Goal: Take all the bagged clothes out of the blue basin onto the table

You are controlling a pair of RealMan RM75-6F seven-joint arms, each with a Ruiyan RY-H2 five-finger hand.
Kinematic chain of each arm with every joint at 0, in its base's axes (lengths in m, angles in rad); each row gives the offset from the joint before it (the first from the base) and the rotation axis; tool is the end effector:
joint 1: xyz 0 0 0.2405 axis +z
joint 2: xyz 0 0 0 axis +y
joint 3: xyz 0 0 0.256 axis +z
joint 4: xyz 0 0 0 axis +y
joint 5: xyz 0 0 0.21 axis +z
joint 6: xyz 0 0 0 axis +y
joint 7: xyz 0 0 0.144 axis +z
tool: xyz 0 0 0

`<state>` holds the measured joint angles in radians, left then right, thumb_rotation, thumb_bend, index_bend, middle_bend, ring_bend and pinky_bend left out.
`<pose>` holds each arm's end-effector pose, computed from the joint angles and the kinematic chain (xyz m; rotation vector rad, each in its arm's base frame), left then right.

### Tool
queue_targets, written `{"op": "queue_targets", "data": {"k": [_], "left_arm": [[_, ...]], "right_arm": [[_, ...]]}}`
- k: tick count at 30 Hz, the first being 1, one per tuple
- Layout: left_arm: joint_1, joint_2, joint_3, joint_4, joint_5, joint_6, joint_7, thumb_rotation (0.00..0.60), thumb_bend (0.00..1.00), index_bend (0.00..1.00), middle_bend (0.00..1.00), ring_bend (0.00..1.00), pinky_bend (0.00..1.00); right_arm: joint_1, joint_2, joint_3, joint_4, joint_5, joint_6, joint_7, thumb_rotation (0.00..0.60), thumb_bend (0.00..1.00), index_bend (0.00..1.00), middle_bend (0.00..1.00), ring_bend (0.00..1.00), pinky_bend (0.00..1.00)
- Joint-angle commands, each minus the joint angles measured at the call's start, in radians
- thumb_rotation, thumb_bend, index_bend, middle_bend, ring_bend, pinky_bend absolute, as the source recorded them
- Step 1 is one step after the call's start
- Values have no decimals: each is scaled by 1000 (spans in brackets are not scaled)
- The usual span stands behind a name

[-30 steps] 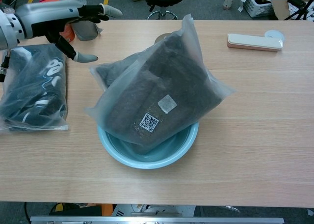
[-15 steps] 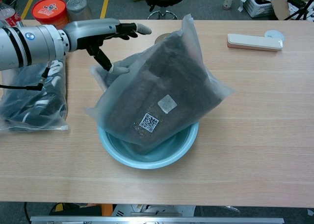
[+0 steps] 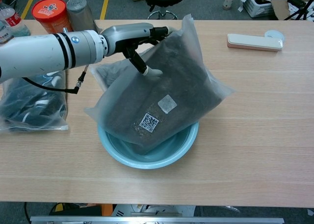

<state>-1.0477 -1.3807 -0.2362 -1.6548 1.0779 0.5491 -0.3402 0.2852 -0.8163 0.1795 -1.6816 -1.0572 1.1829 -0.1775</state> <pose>-0.0349 0.3462 -0.0140 -2.1201 -1.6585 -1.0941 -0.3194 -0.2629 0.2619 1.2760 -0.8174 0.5537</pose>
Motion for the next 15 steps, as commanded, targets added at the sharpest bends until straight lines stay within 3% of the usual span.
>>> {"op": "queue_targets", "data": {"k": [1,5,9,12,15], "left_arm": [[-13,-32,-9,20,-13,-21,-14,600,284,0,0,0,78],[-25,-72,-10,43,-17,-38,-18,600,284,108,117,85,234],[-23,-96,-5,51,-14,-36,-13,600,285,359,385,339,513],[-17,-93,3,41,-13,-45,-14,600,285,511,562,492,639],[-9,-78,6,23,-7,-50,-16,600,285,597,654,573,734]], "right_arm": [[-2,2,0,2,1,1,2,600,246,373,513,379,522],[-5,4,0,5,3,0,8,600,246,373,513,379,522],[-7,4,1,10,5,-2,15,600,247,373,513,379,522],[-7,2,3,15,6,-5,20,600,247,373,513,379,522],[-5,-2,4,20,7,-8,24,600,247,373,513,379,522]]}}
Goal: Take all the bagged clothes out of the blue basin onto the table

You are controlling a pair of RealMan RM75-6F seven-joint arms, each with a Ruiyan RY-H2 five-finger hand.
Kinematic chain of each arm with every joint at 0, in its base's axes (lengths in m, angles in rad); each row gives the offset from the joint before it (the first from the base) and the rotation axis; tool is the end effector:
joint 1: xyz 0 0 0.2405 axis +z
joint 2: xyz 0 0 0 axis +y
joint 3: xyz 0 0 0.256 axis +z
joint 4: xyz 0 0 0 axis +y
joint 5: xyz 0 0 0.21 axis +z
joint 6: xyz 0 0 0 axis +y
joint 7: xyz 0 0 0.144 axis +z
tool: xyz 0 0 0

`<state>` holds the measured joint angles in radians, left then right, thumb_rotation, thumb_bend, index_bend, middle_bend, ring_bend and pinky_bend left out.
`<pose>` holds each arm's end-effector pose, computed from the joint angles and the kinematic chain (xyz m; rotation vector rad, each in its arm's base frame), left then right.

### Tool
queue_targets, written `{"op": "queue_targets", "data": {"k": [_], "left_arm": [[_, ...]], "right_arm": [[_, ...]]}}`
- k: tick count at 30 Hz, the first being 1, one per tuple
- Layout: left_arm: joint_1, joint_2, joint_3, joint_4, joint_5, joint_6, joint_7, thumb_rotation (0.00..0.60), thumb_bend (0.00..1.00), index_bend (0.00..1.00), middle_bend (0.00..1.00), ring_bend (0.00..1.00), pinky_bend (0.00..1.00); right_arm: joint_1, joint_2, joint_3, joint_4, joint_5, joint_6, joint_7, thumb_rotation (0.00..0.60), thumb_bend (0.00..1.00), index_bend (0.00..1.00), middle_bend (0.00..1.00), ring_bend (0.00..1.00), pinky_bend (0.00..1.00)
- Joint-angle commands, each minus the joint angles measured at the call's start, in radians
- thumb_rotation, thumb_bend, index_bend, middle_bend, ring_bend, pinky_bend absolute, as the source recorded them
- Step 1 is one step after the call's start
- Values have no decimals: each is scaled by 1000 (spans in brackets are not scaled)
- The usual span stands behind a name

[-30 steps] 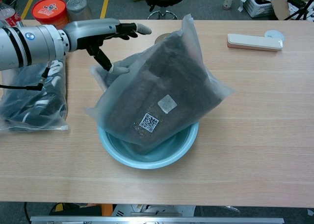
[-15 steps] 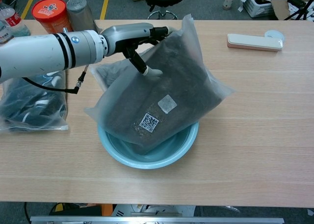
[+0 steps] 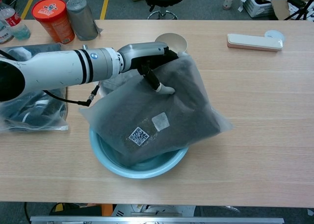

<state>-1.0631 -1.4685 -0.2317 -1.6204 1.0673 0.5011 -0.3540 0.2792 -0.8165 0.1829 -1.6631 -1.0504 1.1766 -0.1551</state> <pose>-0.0282 0.3315 -0.0446 -2.1642 -1.7579 -1.0393 -0.3246 -0.2622 0.2657 1.2565 -0.8280 0.5548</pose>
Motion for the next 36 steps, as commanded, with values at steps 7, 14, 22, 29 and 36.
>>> {"op": "queue_targets", "data": {"k": [7,14,22,29,36], "left_arm": [[32,55,-38,-70,-8,29,-31,600,286,673,757,676,907],[49,128,-63,-114,-18,62,-16,600,286,689,774,725,971],[101,288,-65,-183,-37,91,4,600,286,689,777,754,998],[164,415,-67,-231,-45,106,-25,600,286,687,780,773,1000],[233,476,-83,-269,-3,145,-91,600,286,687,781,777,1000]], "right_arm": [[6,-9,3,2,-8,-6,5,600,246,373,513,379,522],[1,-5,6,1,-10,3,13,600,247,373,513,379,522],[-3,-8,6,12,-12,-1,28,600,247,373,513,379,522],[5,-18,7,16,-18,-8,27,600,247,373,513,379,522],[13,-25,8,9,-23,-12,15,600,247,373,513,379,522]]}}
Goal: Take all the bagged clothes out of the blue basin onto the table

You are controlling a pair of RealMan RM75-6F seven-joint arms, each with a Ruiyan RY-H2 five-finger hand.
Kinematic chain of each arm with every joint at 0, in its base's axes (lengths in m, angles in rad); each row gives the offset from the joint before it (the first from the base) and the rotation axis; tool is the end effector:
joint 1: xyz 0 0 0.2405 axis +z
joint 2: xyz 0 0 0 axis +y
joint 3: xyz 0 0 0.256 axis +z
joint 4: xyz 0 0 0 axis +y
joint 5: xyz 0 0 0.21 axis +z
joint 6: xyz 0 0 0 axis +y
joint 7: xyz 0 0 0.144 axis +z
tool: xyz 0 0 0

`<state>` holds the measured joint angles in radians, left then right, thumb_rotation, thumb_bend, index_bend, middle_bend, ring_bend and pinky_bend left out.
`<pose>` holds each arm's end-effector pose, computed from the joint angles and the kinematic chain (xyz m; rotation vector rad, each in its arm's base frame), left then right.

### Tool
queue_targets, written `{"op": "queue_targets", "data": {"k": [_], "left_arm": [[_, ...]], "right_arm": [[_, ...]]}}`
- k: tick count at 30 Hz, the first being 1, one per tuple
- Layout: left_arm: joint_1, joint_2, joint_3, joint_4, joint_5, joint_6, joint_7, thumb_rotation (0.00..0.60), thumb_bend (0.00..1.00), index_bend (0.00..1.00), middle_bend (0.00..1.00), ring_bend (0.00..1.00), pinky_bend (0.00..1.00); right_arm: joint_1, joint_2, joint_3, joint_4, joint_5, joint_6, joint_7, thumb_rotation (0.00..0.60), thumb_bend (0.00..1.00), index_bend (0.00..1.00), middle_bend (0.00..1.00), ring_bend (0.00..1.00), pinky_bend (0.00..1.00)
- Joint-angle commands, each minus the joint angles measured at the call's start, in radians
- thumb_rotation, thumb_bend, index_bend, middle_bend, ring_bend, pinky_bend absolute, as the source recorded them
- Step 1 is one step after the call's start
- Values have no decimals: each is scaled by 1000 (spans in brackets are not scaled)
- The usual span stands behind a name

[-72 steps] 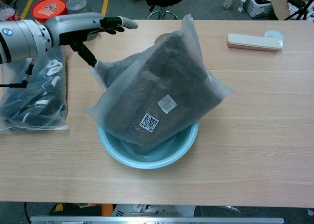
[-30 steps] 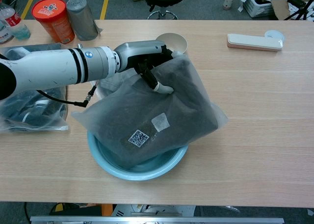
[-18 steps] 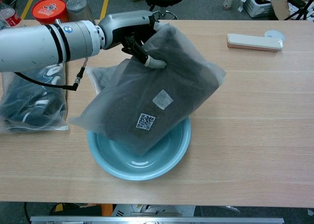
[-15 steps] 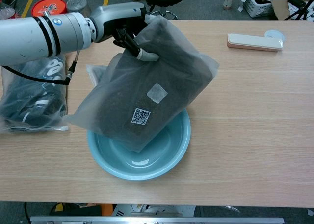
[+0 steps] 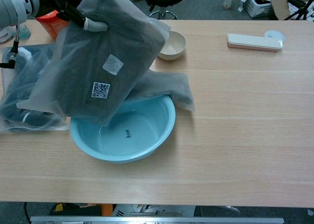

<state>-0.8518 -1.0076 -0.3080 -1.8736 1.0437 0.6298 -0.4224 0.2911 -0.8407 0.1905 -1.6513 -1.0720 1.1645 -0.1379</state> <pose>-0.0854 0.3528 0.1045 -1.7860 -1.6638 -1.2006 -0.3210 -0.2688 0.2570 1.2780 -0.8387 0.5897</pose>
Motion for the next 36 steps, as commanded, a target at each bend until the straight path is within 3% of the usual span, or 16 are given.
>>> {"op": "queue_targets", "data": {"k": [1,12,19,36], "left_arm": [[30,21,-9,-22,30,22,-32,600,286,687,781,777,1000],[123,67,-71,-64,152,97,-251,600,286,690,781,776,1000],[144,61,-93,-36,152,146,-313,600,286,690,781,762,1000],[92,-26,-44,167,-43,164,-45,600,286,698,781,742,1000]], "right_arm": [[2,-1,1,-4,-2,1,-3,600,247,373,513,379,522],[0,1,1,-12,1,6,-9,600,247,373,513,379,522],[-1,-2,-2,-6,1,2,-5,600,247,373,513,379,522],[-2,-5,-4,-5,5,1,-13,600,247,373,513,379,522]]}}
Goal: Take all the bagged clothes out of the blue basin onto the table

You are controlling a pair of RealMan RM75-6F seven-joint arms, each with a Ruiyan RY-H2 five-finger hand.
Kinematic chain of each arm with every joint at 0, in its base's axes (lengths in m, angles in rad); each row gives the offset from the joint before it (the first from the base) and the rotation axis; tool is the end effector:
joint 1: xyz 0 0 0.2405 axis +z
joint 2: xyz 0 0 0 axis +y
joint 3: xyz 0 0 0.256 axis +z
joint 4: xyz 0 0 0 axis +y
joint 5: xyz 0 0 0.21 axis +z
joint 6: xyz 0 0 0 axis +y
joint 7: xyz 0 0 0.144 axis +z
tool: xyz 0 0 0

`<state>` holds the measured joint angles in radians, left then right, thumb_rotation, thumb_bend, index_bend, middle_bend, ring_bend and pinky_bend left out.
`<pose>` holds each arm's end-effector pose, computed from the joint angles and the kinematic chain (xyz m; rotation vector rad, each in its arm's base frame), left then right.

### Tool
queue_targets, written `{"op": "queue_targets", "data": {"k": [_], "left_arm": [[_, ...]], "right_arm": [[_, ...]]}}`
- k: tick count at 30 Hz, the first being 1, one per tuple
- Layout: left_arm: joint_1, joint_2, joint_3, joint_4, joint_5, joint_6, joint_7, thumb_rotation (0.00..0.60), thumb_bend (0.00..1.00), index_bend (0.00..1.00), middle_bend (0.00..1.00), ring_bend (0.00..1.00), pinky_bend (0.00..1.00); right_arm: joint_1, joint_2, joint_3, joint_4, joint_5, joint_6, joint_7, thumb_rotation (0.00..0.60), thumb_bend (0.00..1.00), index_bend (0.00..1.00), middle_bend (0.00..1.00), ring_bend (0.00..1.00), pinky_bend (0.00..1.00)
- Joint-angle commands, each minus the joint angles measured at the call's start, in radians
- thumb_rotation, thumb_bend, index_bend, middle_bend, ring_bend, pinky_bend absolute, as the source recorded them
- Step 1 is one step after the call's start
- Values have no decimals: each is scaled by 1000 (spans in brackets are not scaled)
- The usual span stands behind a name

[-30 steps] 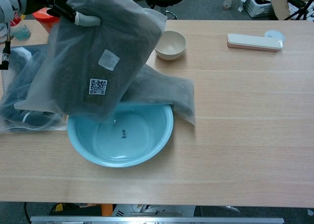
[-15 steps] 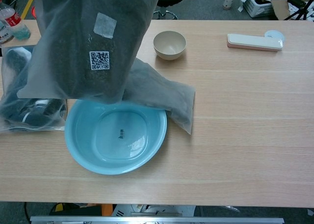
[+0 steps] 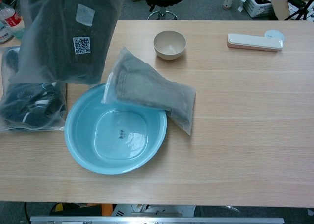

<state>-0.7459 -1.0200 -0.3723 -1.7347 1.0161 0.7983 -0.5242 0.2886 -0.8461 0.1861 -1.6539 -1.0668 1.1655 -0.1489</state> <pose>-0.1294 0.3869 0.1530 -1.4184 -1.5924 -1.4228 -0.3226 -0.2669 0.2543 1.2781 -0.8440 0.5788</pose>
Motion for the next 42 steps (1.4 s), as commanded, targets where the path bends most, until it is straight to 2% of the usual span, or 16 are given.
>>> {"op": "queue_targets", "data": {"k": [1,6,8,10,12,15,18,21,26,36,42], "left_arm": [[-17,-20,27,36,-17,3,85,600,286,698,780,739,1000],[-35,-44,63,40,-21,-1,195,600,286,674,752,701,990],[-40,-46,76,34,-18,-27,205,600,286,615,698,635,927],[-46,-43,90,30,-2,-72,201,600,286,509,592,506,805],[-52,-44,102,32,17,-115,192,600,286,333,371,291,563],[-51,-52,103,35,33,-125,176,600,286,152,142,84,321],[-43,-62,98,32,52,-117,155,600,286,54,46,7,246],[-27,-85,88,30,75,-65,148,600,286,4,3,0,193],[-20,-55,93,-4,130,-88,118,600,286,0,0,0,132],[-6,10,150,-79,376,-111,51,600,286,26,17,0,132],[-15,-4,193,-100,477,-99,49,600,286,29,17,0,132]], "right_arm": [[1,1,0,-4,0,0,-4,600,247,373,513,379,522],[4,-1,-1,-14,1,0,-14,600,247,373,513,379,522],[4,-1,-1,-16,1,0,-17,600,247,373,513,379,522],[3,1,-2,-17,3,1,-19,600,247,373,513,379,522],[1,2,-1,-17,6,4,-18,600,247,373,513,379,522],[-1,4,-1,-17,7,4,-16,600,247,373,513,379,522],[-3,5,-3,-13,10,4,-14,600,247,373,513,379,522],[-5,2,-4,-4,13,0,-7,600,247,373,513,379,522],[-3,-6,-5,10,10,-6,1,600,247,373,513,379,522],[6,-15,-4,16,6,-16,-3,600,247,373,513,379,522],[8,-16,-5,10,5,-17,-10,600,246,373,513,379,522]]}}
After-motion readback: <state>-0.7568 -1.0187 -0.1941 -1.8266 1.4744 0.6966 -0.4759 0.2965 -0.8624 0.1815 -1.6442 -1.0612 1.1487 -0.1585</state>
